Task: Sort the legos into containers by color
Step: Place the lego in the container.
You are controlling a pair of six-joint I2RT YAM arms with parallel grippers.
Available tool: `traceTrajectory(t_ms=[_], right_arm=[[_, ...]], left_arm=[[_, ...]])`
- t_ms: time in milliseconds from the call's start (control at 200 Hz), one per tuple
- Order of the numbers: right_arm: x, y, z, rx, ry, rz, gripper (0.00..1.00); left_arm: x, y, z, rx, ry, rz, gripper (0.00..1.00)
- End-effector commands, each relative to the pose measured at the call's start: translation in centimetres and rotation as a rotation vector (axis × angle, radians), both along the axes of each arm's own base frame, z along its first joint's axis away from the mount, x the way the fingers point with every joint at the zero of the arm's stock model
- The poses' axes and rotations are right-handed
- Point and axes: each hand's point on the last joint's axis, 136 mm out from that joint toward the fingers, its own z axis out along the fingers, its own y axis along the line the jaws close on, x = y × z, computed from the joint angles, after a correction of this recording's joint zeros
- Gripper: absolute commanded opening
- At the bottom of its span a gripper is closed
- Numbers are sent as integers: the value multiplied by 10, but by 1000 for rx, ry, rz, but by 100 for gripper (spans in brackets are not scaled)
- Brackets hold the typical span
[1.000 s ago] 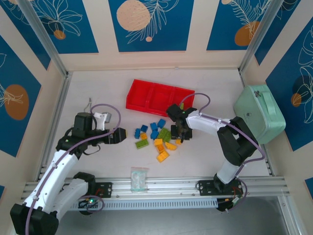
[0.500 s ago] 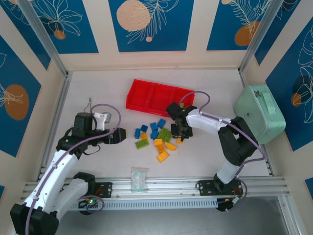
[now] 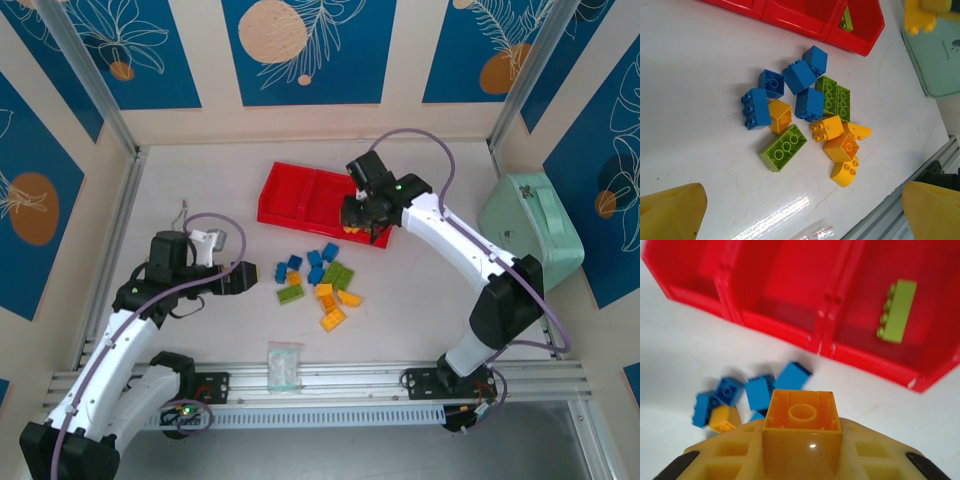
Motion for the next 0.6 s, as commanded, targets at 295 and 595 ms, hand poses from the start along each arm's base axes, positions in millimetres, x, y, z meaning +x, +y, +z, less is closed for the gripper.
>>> traceTrajectory(t_ms=[295,595], right_arm=[[90,64,-25,88,30,28,23],[118,77,-75,65,111,-30,26]], left_arm=[[-4,-2,3,12,-32,-20,99],[-7,-5,6,2,-47,-35,99]])
